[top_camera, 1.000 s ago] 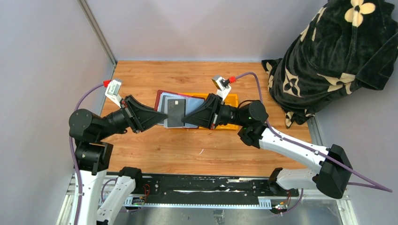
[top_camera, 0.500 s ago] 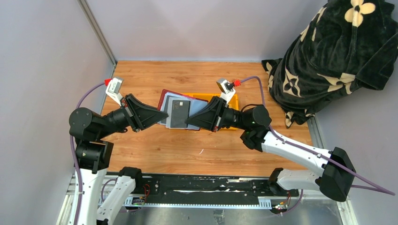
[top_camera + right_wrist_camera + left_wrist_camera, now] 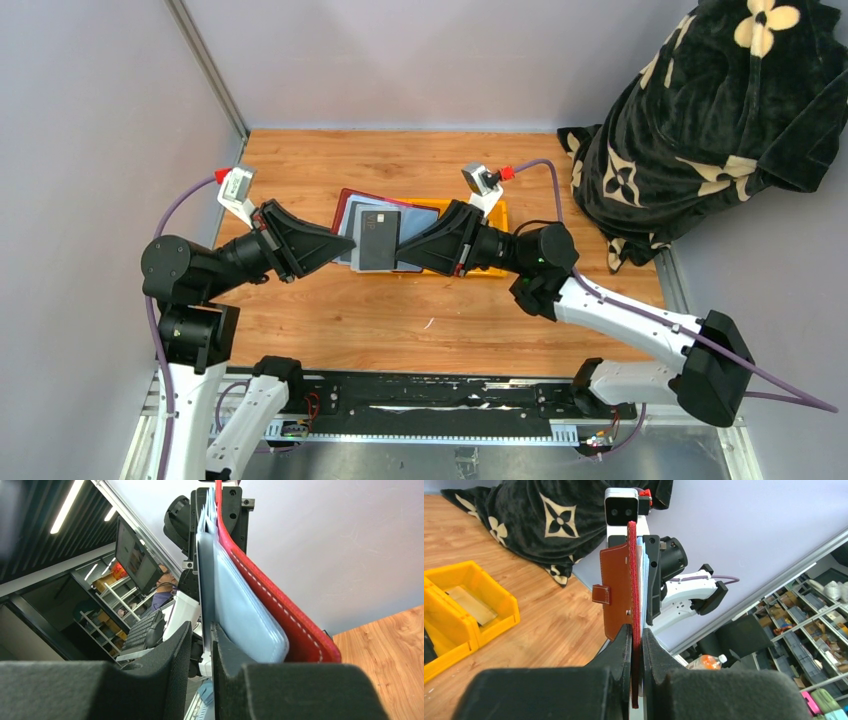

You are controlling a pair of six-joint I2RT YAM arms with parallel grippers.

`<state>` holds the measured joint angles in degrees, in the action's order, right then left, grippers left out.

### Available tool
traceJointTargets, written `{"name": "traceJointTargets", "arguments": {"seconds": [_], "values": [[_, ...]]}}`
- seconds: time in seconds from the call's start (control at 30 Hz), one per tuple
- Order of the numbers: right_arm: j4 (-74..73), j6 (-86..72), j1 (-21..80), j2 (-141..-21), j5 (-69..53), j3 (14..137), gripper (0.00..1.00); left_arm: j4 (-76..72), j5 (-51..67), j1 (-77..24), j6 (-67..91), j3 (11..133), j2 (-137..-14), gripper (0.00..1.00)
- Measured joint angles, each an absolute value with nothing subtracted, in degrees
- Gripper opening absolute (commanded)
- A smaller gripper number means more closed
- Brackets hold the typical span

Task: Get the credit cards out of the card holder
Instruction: Remove the credit card from the card holder.

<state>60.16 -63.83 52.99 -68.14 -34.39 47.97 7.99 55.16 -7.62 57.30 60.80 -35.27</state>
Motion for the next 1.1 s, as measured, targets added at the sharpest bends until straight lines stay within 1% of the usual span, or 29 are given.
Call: {"name": "traceJointTargets", "arguments": {"seconds": [0.1, 0.13, 0.23, 0.3, 0.6, 0.93, 0.97, 1.03, 1.1], "values": [[60.6, -64.4, 53.0, -68.8, -34.4, 49.0, 0.2, 7.9, 55.1, -7.6, 57.3, 60.8, -35.1, 0.0], [60.8, -64.6, 53.0, -68.9, -34.4, 49.1, 0.18, 7.9, 55.1, -7.6, 57.3, 60.7, -35.1, 0.0], [61.4, -65.1, 53.0, -69.2, -34.4, 49.3, 0.05, 7.8, 55.1, -7.6, 57.3, 60.7, -34.9, 0.0], [61.5, -65.4, 53.0, -69.4, -34.4, 49.3, 0.0, 7.8, 55.1, -7.6, 57.3, 60.7, -34.8, 0.0], [62.1, -65.8, 53.0, -69.3, -34.0, 49.0, 0.0, 7.6, 55.1, -7.6, 57.5, 60.7, -34.7, 0.0], [61.3, -64.1, 53.0, -64.1, -30.8, 45.3, 0.0, 6.7, 55.1, -7.6, 58.8, 60.7, -34.8, 0.0], [61.3, -64.1, 53.0, -64.1, -30.8, 45.3, 0.0, 6.5, 55.1, -7.6, 58.8, 60.7, -34.8, 0.0], [61.3, -64.1, 53.0, -64.6, -30.8, 45.3, 0.14, 6.2, 55.2, -7.6, 59.0, 60.7, -34.8, 0.0], [61.3, -64.2, 53.0, -65.1, -30.9, 45.3, 0.24, 6.2, 55.2, -7.6, 59.0, 60.7, -34.8, 0.0]]}}
